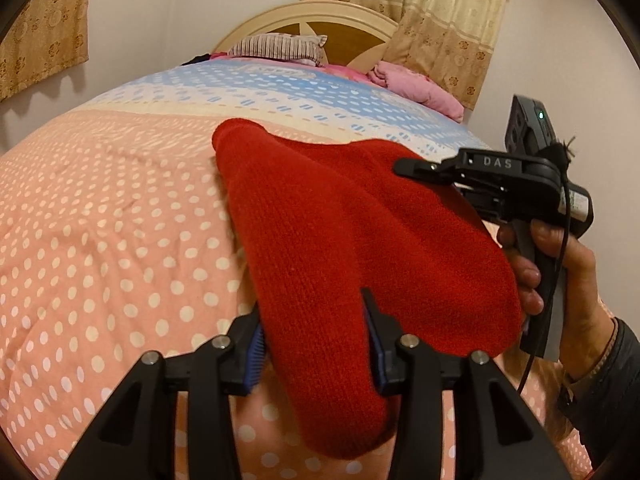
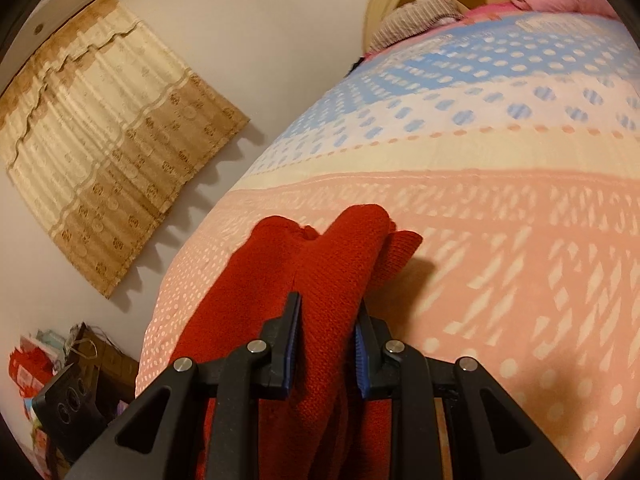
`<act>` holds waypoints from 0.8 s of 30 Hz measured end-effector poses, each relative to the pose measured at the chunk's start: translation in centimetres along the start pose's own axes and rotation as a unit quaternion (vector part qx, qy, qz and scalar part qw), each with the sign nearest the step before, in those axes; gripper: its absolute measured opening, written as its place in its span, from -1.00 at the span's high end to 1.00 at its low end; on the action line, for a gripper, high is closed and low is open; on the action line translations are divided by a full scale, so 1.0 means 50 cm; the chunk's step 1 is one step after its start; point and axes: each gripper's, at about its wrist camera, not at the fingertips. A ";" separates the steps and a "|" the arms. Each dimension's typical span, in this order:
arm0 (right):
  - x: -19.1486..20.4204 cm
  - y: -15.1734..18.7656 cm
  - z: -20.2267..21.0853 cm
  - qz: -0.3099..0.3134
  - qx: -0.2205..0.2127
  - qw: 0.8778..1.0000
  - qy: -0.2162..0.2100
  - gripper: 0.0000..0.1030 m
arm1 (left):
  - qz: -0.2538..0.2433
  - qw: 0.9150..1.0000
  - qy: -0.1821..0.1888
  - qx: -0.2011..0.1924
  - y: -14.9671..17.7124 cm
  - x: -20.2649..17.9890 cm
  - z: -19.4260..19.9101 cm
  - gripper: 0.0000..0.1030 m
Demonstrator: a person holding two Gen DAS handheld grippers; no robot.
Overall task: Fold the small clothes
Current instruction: 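Open the right gripper and pull both grippers back from the cardigan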
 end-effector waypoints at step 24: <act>0.033 0.013 0.056 0.039 -0.037 0.995 0.085 0.48 | -0.007 0.994 -0.089 -0.057 -0.051 0.040 0.042 -0.75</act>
Point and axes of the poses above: each gripper's, at about its wrist camera, not at the fingertips, and z roughly against the way its jaws point, x to its left, y to its underside, and after that the axes turned 2 degrees about -z, right-handed
